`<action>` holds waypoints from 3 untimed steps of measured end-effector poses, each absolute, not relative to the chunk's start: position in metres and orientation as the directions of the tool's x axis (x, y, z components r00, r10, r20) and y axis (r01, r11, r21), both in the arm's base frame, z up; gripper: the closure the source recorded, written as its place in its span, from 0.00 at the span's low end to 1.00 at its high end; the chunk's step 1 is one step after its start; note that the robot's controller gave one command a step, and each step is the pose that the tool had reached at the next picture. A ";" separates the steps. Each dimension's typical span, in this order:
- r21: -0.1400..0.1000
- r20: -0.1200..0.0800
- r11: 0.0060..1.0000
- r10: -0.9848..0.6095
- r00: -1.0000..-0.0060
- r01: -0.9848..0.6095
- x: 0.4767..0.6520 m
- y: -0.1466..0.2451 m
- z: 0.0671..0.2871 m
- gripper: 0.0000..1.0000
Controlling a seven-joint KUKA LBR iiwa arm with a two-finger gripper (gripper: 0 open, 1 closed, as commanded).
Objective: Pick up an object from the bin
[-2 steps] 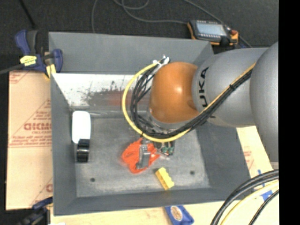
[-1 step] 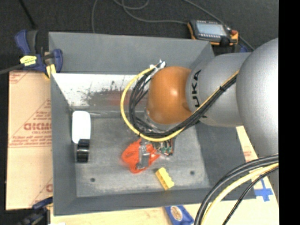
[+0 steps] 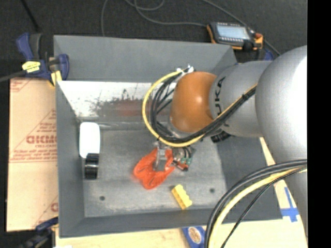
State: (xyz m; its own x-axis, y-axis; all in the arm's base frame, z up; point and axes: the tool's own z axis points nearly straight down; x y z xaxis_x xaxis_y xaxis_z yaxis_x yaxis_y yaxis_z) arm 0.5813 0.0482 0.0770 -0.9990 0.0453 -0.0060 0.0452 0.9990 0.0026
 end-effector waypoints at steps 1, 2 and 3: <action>0.003 -0.006 0.999 0.046 -0.999 0.046 0.581 0.048 0.077 1.00; 0.002 -0.007 0.999 0.045 -0.999 0.045 0.581 0.049 0.077 1.00; 0.000 -0.014 0.996 -0.090 -0.996 -0.090 0.556 0.056 0.076 1.00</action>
Offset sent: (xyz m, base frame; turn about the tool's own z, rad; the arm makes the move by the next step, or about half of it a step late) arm -0.0258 0.0275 -0.0070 -0.0150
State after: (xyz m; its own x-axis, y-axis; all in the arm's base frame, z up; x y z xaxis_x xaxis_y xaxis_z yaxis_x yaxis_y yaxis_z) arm 0.5558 0.0562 0.0760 -0.9958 -0.0900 -0.0137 -0.0900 0.9959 0.0003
